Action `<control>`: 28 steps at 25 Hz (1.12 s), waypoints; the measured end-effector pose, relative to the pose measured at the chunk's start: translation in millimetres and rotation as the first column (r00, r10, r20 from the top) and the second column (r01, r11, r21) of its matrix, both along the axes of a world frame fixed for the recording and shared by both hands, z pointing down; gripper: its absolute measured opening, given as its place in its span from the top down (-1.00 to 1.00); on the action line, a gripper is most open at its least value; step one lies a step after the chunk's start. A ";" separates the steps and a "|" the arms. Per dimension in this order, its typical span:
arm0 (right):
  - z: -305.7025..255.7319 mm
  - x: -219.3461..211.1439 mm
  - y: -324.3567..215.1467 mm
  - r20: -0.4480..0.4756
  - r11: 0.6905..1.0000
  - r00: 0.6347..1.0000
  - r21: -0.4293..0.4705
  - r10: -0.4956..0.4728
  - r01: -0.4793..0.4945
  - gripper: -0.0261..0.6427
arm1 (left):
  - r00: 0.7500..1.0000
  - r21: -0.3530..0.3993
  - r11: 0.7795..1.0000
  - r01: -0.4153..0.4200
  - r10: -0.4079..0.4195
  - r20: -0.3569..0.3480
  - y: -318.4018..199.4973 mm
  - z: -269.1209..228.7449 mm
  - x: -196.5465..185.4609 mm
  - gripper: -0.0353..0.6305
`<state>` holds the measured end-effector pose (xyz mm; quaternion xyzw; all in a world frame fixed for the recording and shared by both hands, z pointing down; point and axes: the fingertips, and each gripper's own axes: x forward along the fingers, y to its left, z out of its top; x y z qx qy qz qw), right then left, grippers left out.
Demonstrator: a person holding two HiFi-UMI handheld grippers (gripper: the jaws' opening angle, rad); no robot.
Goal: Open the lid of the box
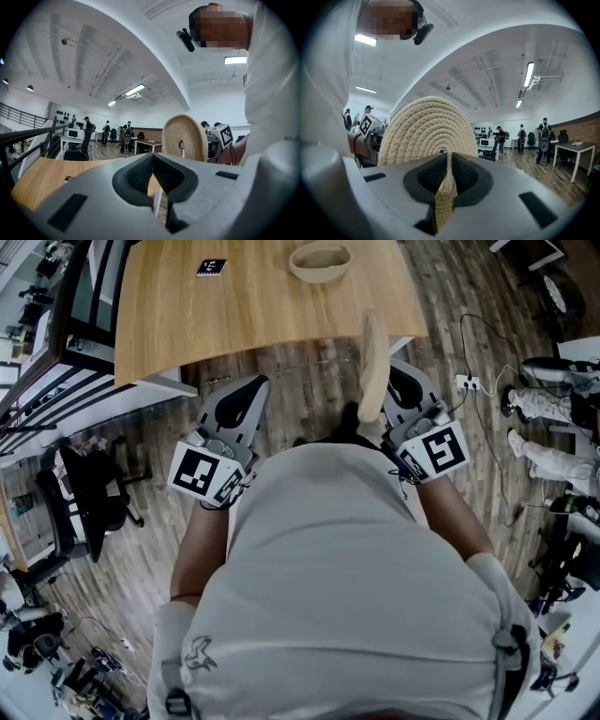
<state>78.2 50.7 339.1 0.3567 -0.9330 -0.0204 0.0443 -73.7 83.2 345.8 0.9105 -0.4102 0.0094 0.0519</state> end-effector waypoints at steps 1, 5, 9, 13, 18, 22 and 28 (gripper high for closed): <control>0.1 -0.5 1.2 0.002 1.000 1.000 0.000 0.000 0.000 0.81 | 1.000 -0.001 1.000 0.001 -0.001 -0.004 0.6 0.4 -0.3 0.88; 2.0 -4.9 4.6 0.010 1.000 1.000 -0.003 -0.001 0.001 0.81 | 1.000 -0.004 1.000 -0.001 0.001 -0.014 1.8 2.1 -2.0 0.88; 2.2 -7.1 8.4 0.016 1.000 1.000 -0.005 -0.005 0.006 0.81 | 1.000 -0.002 1.000 0.001 -0.001 -0.016 2.4 1.5 -2.2 0.88; 1.3 -7.9 9.7 0.017 1.000 1.000 -0.005 -0.007 0.007 0.81 | 1.000 -0.005 1.000 0.003 -0.003 -0.021 1.9 2.0 -3.1 0.88; 0.9 -11.1 8.1 0.015 1.000 1.000 -0.005 -0.004 0.004 0.81 | 1.000 0.002 1.000 -0.003 0.003 -0.030 0.5 0.1 -6.4 0.88; 1.6 -10.7 8.1 0.019 1.000 1.000 -0.009 -0.002 0.002 0.81 | 1.000 0.001 1.000 -0.005 0.005 -0.029 0.8 0.6 -6.2 0.88; 2.8 -7.5 6.3 0.022 1.000 1.000 -0.013 0.002 -0.002 0.81 | 1.000 -0.002 1.000 -0.008 0.008 -0.031 -0.1 2.2 -3.0 0.88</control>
